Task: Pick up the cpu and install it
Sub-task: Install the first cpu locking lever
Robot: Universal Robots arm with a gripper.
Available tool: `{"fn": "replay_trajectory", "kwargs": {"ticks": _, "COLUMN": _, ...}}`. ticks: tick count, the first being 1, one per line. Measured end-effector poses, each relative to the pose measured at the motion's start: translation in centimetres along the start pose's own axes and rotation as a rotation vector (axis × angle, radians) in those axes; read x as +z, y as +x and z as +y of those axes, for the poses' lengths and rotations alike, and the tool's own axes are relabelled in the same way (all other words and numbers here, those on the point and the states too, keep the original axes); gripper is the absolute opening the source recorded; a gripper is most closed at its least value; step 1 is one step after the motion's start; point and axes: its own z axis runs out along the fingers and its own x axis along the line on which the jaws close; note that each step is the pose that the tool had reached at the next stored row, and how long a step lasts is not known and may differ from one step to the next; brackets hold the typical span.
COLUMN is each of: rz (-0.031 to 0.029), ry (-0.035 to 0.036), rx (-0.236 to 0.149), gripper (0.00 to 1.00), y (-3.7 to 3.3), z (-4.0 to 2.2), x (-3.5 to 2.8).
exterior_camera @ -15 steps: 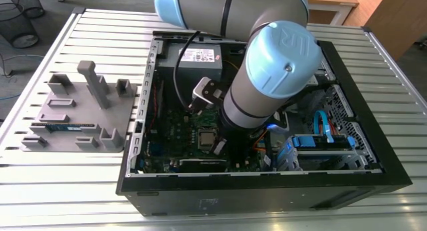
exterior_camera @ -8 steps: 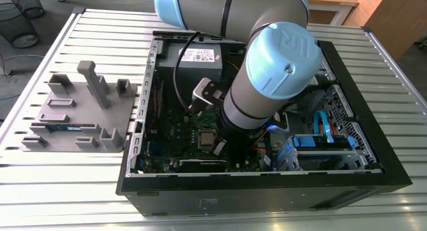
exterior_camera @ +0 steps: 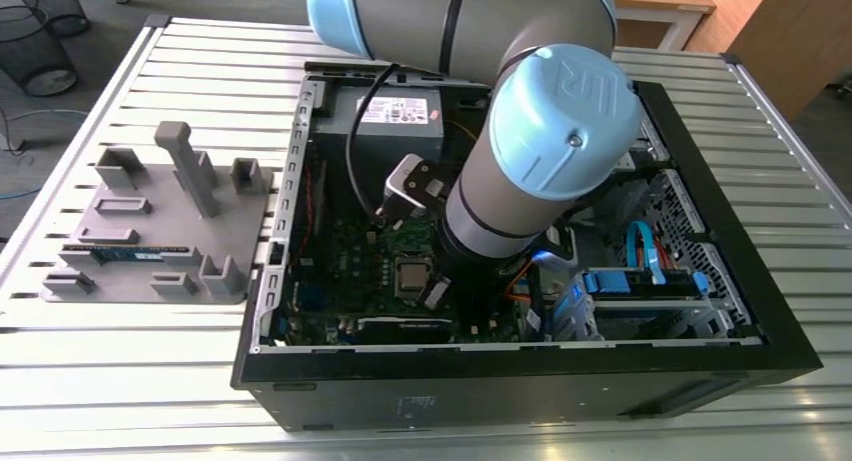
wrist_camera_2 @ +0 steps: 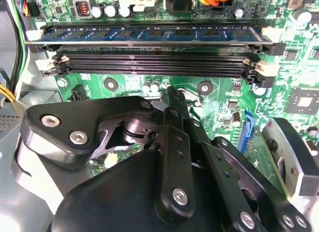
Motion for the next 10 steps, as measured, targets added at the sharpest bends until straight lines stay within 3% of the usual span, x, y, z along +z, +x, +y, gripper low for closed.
{"fn": "replay_trajectory", "kwargs": {"ticks": 3, "rz": -0.0037, "ry": 0.0015, "rx": 0.018, "gripper": 0.11, "y": -0.01, "z": 0.00, "x": 0.01}}
{"fn": "replay_trajectory", "kwargs": {"ticks": 10, "rz": -0.0040, "ry": 0.0016, "rx": 0.019, "gripper": 0.11, "y": -0.07, "z": 0.04, "x": 0.03}}
